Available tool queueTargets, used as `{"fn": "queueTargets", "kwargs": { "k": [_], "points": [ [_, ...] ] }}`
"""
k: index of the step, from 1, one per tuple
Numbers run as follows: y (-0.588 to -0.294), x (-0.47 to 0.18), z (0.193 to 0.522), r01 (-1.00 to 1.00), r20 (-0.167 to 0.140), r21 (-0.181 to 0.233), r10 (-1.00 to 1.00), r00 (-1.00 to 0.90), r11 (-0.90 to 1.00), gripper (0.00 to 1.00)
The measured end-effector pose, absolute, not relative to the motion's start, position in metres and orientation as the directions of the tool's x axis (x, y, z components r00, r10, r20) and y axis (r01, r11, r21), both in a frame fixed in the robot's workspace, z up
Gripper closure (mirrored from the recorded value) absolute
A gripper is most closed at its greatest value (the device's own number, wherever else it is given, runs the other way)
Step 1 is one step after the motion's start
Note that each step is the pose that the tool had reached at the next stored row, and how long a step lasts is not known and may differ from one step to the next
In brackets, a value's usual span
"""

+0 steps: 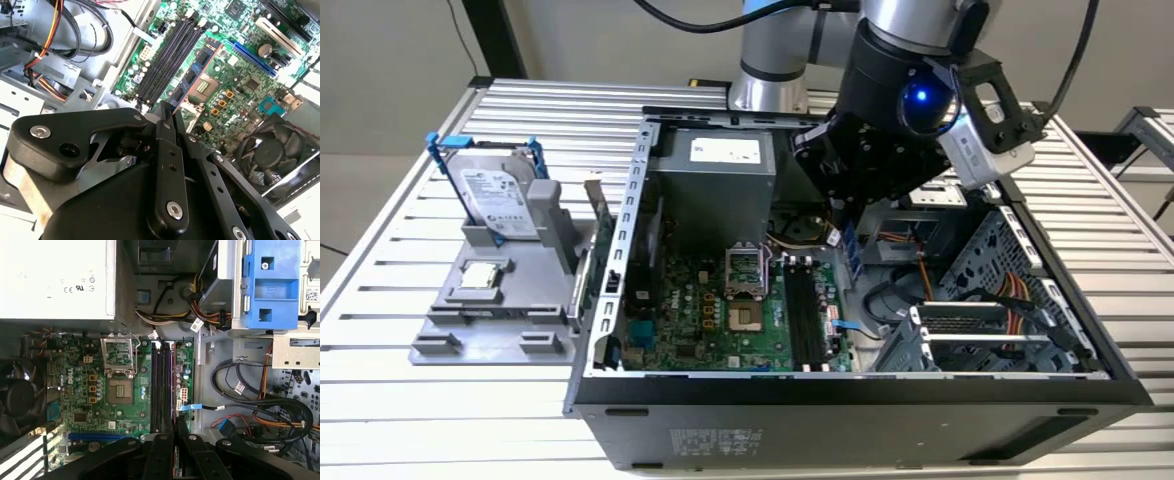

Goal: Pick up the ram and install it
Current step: 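Insert the ram into the slot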

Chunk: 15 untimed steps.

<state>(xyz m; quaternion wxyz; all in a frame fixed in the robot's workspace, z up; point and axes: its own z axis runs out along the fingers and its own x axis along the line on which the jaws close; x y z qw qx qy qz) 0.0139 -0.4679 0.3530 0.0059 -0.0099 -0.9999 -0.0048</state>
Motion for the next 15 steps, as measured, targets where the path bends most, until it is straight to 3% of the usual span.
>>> {"fn": "queueTargets", "kwargs": {
  "k": [15],
  "points": [
    [-0.4679,0.0141,0.3500,0.090,0.012,0.009,0.090,-0.996,0.996,1.00]
  ]
}}
